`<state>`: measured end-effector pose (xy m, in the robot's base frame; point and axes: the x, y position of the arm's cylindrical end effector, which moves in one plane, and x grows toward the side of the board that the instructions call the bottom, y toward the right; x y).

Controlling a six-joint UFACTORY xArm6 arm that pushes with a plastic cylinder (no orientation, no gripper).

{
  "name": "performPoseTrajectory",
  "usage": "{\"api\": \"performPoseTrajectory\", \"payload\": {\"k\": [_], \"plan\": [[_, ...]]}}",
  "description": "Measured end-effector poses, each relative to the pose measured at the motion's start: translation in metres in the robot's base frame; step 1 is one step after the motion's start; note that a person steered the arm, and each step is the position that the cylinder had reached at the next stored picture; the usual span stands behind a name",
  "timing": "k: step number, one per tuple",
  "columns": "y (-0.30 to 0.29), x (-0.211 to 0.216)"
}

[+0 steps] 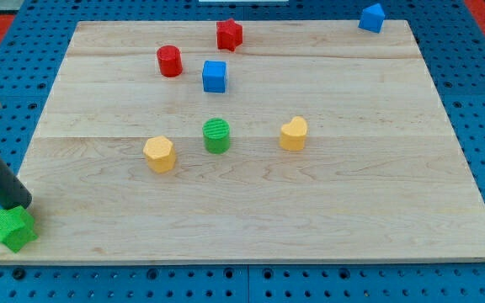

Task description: Nudge the green circle down a bit

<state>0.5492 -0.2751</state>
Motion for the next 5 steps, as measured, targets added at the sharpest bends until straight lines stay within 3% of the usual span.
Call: {"api": "performPoseTrajectory", "payload": {"k": [1, 3, 5], "plan": [[0.003, 0.000], [0.067, -0.012], [0.098, -0.112]]}}
